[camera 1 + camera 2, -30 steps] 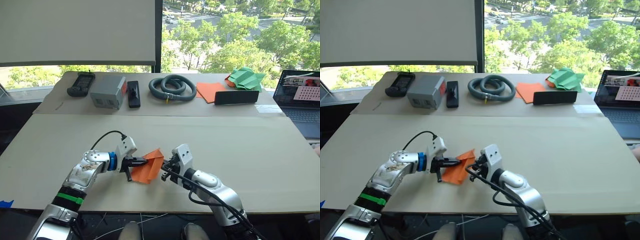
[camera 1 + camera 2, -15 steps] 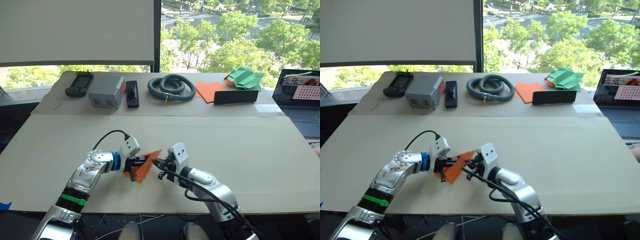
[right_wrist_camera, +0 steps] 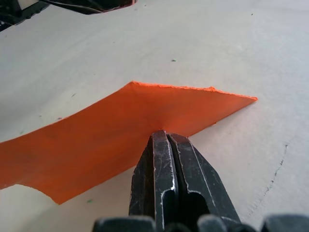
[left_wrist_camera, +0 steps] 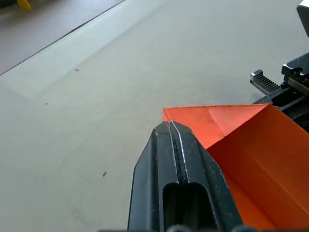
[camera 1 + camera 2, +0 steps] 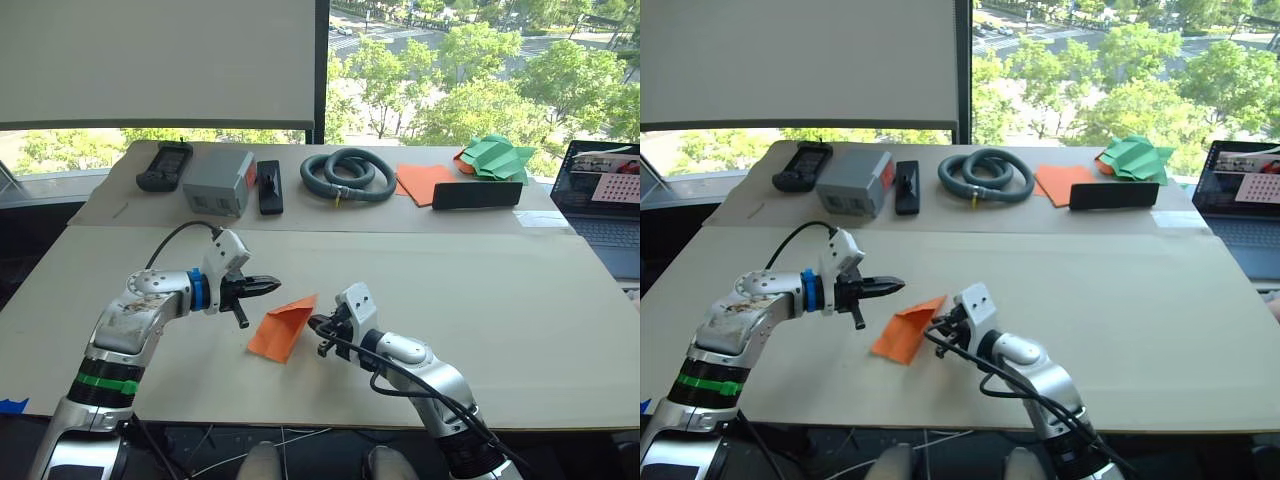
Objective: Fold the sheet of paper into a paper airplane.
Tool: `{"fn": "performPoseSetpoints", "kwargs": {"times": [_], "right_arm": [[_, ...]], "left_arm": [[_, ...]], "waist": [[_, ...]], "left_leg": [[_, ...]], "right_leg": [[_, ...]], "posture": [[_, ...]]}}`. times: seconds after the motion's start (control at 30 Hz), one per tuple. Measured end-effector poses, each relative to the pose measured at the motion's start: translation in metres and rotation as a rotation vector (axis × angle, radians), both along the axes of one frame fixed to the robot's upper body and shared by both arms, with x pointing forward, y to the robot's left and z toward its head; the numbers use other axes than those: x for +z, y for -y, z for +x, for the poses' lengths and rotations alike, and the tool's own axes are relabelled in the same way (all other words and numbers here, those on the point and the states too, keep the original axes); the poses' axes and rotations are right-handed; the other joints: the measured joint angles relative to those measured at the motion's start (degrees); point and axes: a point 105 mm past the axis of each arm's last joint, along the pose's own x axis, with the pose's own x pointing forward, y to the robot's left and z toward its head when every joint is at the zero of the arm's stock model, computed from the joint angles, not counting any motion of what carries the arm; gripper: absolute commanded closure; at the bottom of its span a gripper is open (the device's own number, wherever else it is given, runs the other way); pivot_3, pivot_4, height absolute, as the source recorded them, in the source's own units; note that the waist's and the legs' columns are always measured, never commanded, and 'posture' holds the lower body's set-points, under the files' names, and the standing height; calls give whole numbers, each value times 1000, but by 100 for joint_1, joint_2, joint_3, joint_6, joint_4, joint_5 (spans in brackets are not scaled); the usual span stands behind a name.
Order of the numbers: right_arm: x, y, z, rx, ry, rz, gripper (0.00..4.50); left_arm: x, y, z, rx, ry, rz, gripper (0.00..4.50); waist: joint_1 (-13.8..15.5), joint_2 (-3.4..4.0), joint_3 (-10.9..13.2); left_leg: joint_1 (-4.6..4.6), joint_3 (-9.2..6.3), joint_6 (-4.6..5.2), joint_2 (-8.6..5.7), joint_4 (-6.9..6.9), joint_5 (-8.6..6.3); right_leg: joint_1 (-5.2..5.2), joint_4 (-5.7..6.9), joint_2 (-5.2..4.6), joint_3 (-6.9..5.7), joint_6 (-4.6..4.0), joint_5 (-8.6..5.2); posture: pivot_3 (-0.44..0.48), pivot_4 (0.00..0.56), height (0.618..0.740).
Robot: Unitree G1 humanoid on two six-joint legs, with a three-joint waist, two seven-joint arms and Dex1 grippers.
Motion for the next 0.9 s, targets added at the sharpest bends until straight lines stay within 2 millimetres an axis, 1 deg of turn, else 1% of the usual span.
{"fn": "performPoseSetpoints", "kwargs": {"times": [0.1,0.17,0.23,0.43,0.63,0.77,0.9], "right_arm": [[0,0,0,-3,0,0,4500],[0,0,0,-4,1,0,4500],[0,0,1,-6,2,-1,4500],[10,-7,5,5,32,10,4500],[13,-25,14,34,41,8,4500],[10,-33,21,44,42,-17,4500],[-4,-36,24,43,2,-48,4500]], "left_arm": [[-32,17,-2,-39,-75,10,4479],[-46,22,-4,-56,-109,22,4479],[-52,22,-5,-64,-115,33,4479],[-55,22,-4,-71,-100,44,4479],[-56,20,-5,-66,-105,38,4479],[-55,8,-7,-30,-103,43,4479],[-53,-10,-12,20,-109,67,4479]], "waist": [[-2,-7,0],[-11,-10,-1],[-26,-11,-1],[-30,-9,0],[-41,-10,-1],[-76,-10,-2],[-144,-10,-2]], "left_leg": [[-3,-3,7,1,0,4],[-4,-4,8,1,-1,5],[0,-7,9,3,-2,5],[19,-9,-11,6,-2,-7],[23,-9,6,6,-1,4],[26,-9,8,6,-2,5],[27,-10,8,8,-6,4]], "right_leg": [[0,17,7,4,0,1],[-1,39,12,13,-1,1],[-5,60,15,15,-9,-4],[-13,59,18,13,-10,-5],[-7,65,18,14,-10,-5],[-5,68,19,14,-10,-5],[-5,72,19,15,-12,-5]], "posture": [[0,150,704],[0,150,704],[0,150,704],[0,150,704],[0,150,704],[0,150,704],[0,150,704]]}}
